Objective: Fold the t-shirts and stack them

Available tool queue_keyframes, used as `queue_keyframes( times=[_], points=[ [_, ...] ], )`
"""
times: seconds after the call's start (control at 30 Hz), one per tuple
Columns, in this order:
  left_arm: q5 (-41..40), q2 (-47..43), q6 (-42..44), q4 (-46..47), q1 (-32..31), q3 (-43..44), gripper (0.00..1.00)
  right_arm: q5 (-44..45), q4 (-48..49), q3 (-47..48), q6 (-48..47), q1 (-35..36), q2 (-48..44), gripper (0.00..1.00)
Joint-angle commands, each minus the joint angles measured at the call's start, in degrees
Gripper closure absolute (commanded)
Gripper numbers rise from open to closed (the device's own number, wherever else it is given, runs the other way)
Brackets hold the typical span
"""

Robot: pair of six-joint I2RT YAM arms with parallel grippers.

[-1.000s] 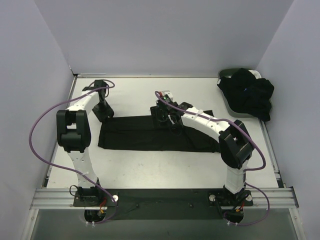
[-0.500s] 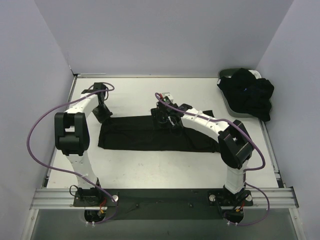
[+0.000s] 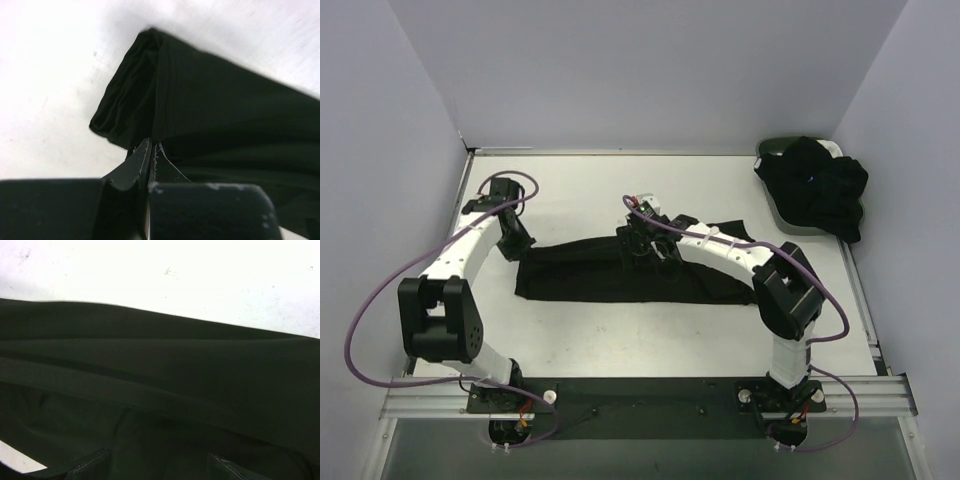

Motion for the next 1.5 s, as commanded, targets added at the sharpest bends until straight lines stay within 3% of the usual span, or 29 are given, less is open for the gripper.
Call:
queue_keyframes(
  times=[0.0,0.23,0.33,0.37,0.4,0.53,0.8,1.0,1.47],
  points=[
    [-1.5,-6.2,1.1,1.1,-0.2,-7.4,1.00,3.0,-2.1,-0.7,0.8,1.3,-3.6,0.26],
    [-2.4,-6.8,2.0,1.7,-0.5,-10.2,1.00,5.5,-3.6,-0.6,1.1,2.0,-5.3,0.25],
    [-2.9,-7.1,2.3,1.5,-1.7,-9.4,0.88,6.0,-4.2,-0.3,1.1,2.0,-5.8,0.24],
    [-3.1,-7.7,2.2,1.5,-1.9,-9.3,0.82,6.6,-4.3,-0.2,1.1,2.0,-5.9,0.24],
    [-3.6,-8.2,2.3,1.5,-2.0,-9.4,0.69,6.8,-4.4,-0.1,1.1,2.0,-6.0,0.24],
    [-3.6,-10.8,2.2,0.7,-2.2,-9.4,0.61,8.0,-4.5,0.1,0.7,1.9,-5.9,0.24],
    [0.2,-13.9,0.7,2.2,-3.2,-8.3,0.60,7.5,-3.1,2.0,1.5,-1.4,-1.6,0.24],
    [-2.3,-8.3,-0.6,3.7,-6.3,-7.3,0.62,4.6,-0.8,3.2,2.7,-5.9,0.6,0.25],
    [-4.3,5.6,-3.3,4.5,-6.4,-1.3,0.66,-0.2,4.0,0.1,2.8,-14.2,0.4,0.25]
  ],
)
